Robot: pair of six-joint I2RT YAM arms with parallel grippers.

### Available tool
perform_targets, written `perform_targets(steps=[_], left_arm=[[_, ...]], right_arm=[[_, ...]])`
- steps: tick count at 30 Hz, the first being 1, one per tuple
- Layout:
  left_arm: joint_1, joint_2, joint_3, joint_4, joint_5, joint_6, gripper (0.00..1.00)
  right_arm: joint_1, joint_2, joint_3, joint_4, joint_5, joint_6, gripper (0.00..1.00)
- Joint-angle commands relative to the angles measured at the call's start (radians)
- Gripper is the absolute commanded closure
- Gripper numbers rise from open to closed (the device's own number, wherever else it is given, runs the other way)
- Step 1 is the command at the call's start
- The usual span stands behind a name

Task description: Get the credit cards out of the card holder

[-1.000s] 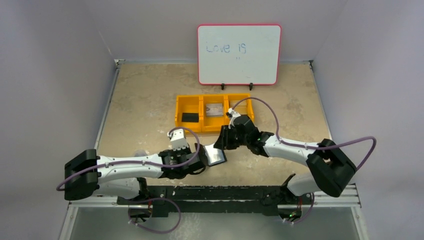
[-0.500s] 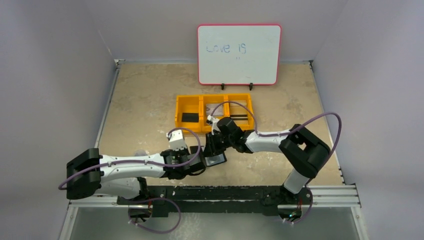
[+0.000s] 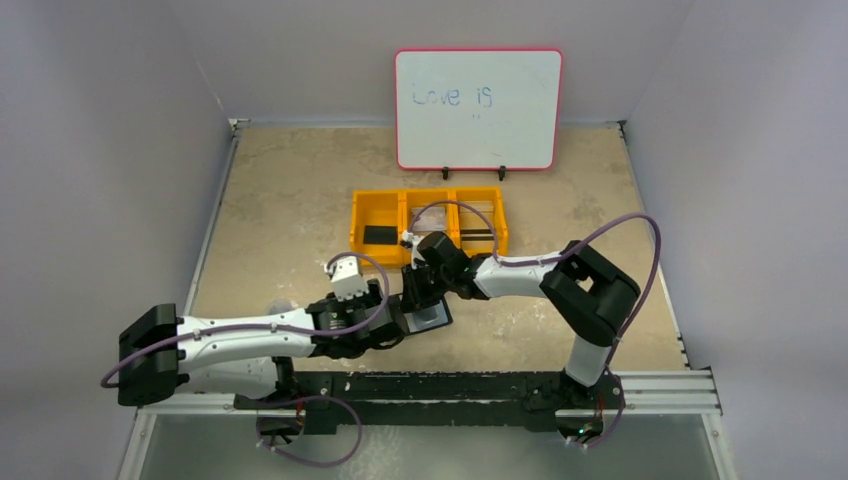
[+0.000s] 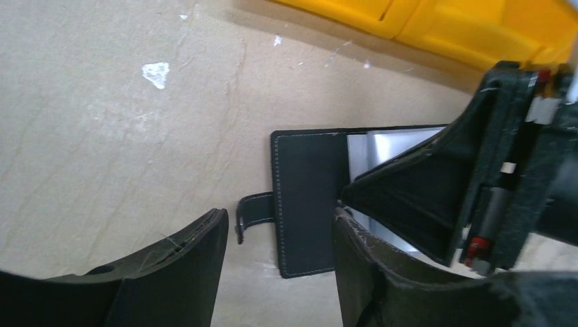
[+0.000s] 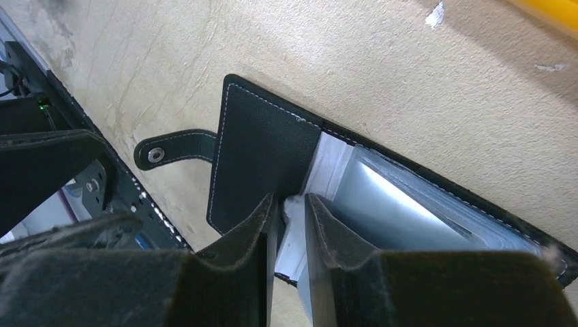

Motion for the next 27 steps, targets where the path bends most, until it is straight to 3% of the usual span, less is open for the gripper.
perform_targets(steps=[1, 7, 16, 27], left_arm=[[-0.001, -0.053, -0.031, 0.106, -0.021, -0.001, 0.41], [0.001, -0.046, -0.094, 0.228, 0.033, -0.004, 0.38], [0.022, 0.055, -0.073, 0.275, 0.048, 0.023, 0.4], [0.022, 0.146, -0.008, 0.233, 0.054, 0.075, 0.49]], right_arm=[[0.006, 0.002, -0.003, -0.045, 0.042, 0.0, 0.76], [0.004, -0.115, -0.031, -0.021, 0.079, 0.043, 0.76], [0.0, -0.334, -0.091, -0.161, 0.361, 0.148, 0.69], [-0.025, -0.315, -0.183, -0.098, 0.205, 0.202, 0.62]])
